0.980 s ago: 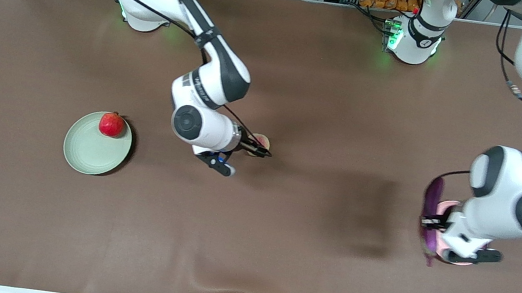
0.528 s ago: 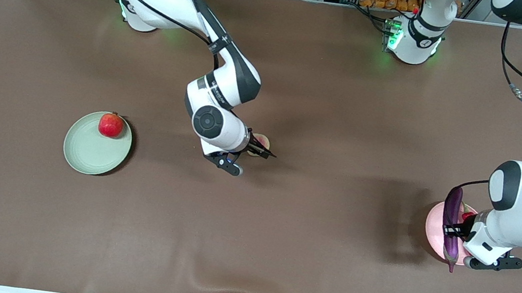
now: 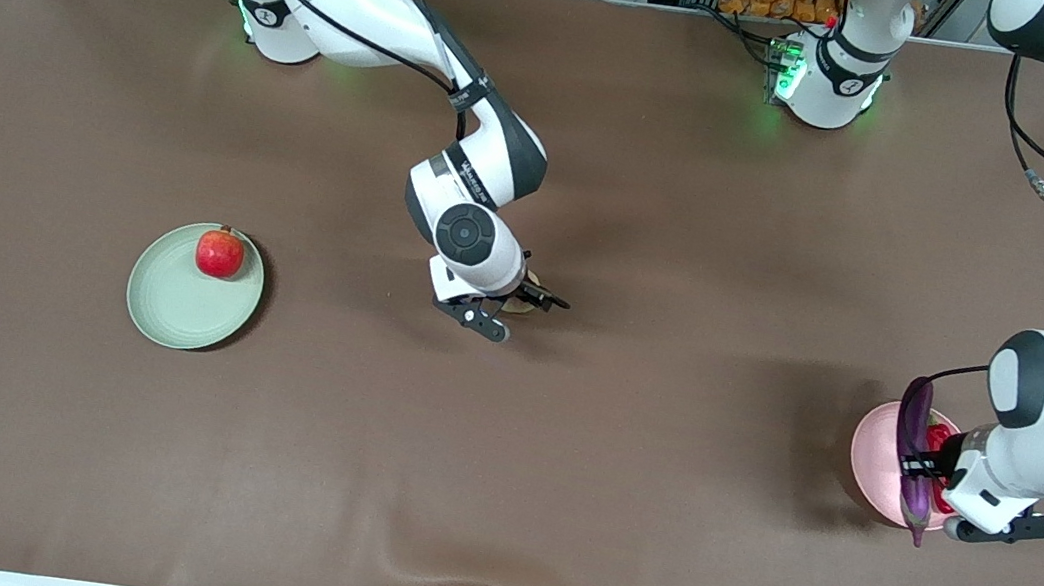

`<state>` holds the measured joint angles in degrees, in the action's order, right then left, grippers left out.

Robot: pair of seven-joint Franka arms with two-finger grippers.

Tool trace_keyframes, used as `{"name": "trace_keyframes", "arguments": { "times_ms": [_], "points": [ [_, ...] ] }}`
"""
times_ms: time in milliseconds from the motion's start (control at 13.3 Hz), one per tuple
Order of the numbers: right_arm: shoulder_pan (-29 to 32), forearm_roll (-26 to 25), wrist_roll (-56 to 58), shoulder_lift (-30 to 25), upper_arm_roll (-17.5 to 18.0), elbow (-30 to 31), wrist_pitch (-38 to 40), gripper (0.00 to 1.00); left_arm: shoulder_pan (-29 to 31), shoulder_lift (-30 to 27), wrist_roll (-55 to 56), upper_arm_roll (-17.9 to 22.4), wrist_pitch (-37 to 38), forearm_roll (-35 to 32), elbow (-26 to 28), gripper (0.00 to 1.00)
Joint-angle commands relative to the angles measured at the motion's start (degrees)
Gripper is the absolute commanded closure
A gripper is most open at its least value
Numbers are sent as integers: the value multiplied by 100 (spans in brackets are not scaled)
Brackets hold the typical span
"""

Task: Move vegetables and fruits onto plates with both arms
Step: 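Carry the eggplant to the pink plate while the right gripper grasps the peach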

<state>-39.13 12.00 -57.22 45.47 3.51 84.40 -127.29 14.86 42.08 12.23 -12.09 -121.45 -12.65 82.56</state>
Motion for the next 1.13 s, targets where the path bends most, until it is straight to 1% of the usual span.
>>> {"name": "trace_keyframes", "arguments": {
  "times_ms": [0,75,151,226,377,452,603,829,1056],
  "points": [
    [45,-697,-36,111,-43,-160,186,100,61,-51,25,-39,-27,-106,41,50],
    [150,-699,-27,102,-35,-204,483,100,61,-60,16,-39,-19,-80,41,35],
    [299,-699,-9,85,-26,-413,913,100,61,-60,16,-39,-19,-80,41,14],
    [440,-699,104,67,-17,-694,1422,100,70,-68,16,-39,-19,-62,41,0],
    [730,-699,700,-3,-8,-1151,2319,100,87,-112,16,-48,16,-53,32,0],
    [958,-699,1086,-81,9,-1232,2576,100,79,-138,16,-48,17,-53,32,0],
    [1502,-655,2130,-274,45,-1232,2945,100,61,-226,16,-57,43,-53,32,0],
    [2197,-690,3748,-696,-25,-1163,3613,100,61,-481,-36,-92,236,-62,14,0],
    [2743,-778,4725,-872,-34,-768,3660,100,9,-709,-185,-83,420,-185,-12,0]
  ]
}}
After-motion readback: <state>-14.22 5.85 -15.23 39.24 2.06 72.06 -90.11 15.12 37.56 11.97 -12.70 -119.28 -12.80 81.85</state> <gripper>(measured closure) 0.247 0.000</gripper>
